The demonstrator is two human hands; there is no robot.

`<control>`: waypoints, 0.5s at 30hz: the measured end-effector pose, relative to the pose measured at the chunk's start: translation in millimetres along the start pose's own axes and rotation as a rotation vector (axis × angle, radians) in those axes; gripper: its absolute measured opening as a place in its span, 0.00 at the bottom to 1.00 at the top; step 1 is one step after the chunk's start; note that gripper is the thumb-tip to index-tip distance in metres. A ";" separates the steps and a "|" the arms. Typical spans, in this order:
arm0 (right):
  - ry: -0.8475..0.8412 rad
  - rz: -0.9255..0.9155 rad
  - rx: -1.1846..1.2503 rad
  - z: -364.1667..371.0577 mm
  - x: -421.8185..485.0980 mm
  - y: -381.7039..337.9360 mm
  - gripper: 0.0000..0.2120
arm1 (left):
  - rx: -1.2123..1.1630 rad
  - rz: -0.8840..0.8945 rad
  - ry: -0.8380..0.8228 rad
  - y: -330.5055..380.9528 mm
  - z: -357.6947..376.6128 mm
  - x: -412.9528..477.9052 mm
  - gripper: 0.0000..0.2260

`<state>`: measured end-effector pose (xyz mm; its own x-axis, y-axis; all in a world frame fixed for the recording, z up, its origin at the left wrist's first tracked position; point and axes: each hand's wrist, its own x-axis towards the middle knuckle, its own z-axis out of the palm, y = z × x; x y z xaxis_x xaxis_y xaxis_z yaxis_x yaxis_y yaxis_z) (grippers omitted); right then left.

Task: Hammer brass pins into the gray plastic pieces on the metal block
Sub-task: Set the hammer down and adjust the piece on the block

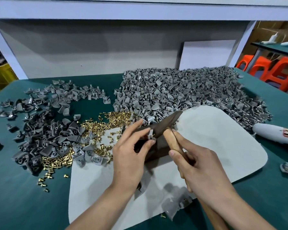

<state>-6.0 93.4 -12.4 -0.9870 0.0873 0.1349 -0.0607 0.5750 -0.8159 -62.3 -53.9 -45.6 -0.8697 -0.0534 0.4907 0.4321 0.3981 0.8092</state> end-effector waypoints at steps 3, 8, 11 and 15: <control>0.003 -0.004 -0.037 -2.0 0.6 -1.3 0.22 | -0.039 -0.057 -0.002 -0.3 -0.2 -0.3 0.12; 0.064 -0.073 -0.150 -17.0 -1.2 -5.6 0.22 | 0.022 -0.172 0.042 1.9 -2.1 1.8 0.11; 0.040 -0.138 -0.205 -23.3 -4.8 -15.0 0.21 | 0.006 -0.177 0.021 2.8 -2.9 2.4 0.10; 0.085 -0.186 -0.272 -25.9 -4.4 -23.5 0.22 | -0.012 -0.185 0.026 3.9 -2.2 2.9 0.11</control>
<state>3.6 100.6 20.8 -0.9461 0.0215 0.3231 -0.1851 0.7826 -0.5943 -62.6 -54.5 -40.3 -0.9282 -0.1481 0.3414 0.2686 0.3684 0.8900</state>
